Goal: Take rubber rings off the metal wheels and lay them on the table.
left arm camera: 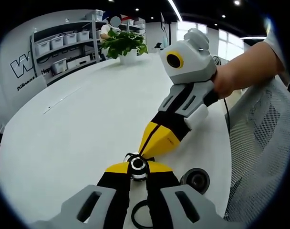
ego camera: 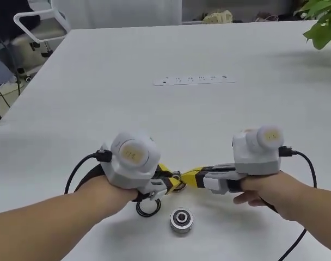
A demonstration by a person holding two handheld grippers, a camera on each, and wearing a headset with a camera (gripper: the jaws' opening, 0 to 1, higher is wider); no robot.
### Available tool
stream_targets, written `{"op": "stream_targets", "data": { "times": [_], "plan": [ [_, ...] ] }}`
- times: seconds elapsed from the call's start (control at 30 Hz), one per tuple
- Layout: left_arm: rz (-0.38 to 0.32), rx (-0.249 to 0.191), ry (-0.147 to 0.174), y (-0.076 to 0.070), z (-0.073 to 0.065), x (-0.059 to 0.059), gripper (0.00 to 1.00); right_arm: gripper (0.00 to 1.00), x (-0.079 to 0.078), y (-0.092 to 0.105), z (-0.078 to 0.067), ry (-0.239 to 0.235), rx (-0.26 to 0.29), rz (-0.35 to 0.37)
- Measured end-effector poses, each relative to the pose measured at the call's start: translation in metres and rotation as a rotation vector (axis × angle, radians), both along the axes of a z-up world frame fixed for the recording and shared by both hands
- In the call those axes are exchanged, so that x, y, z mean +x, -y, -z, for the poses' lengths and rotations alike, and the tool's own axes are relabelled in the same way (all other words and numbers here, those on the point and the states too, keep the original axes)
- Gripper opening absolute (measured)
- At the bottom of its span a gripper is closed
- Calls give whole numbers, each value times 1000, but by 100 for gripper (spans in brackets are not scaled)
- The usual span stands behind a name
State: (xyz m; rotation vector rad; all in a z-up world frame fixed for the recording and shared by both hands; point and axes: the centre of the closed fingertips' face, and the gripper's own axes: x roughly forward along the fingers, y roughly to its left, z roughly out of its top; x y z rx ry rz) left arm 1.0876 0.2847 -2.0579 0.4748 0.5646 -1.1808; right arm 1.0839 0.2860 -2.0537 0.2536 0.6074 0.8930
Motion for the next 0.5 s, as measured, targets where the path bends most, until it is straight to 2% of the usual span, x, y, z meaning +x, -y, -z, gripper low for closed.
{"op": "stream_targets", "data": {
  "times": [0.03, 0.07, 0.1, 0.17, 0.5],
  "plan": [
    [0, 0, 0, 0, 0, 0, 8, 0, -7, -6, -2, -4, 20, -52],
    [1, -1, 2, 0, 0, 0, 8, 0, 3, -7, -8, 25, 45, -4],
    [0, -2, 1, 0, 0, 0, 8, 0, 5, -9, -7, 15, 32, -9],
    [0, -6, 1, 0, 0, 0, 8, 0, 3, -9, -7, 28, 21, -17],
    [-7, -13, -6, 0, -1, 0, 8, 0, 7, -6, -5, 42, 6, 3]
  ]
}}
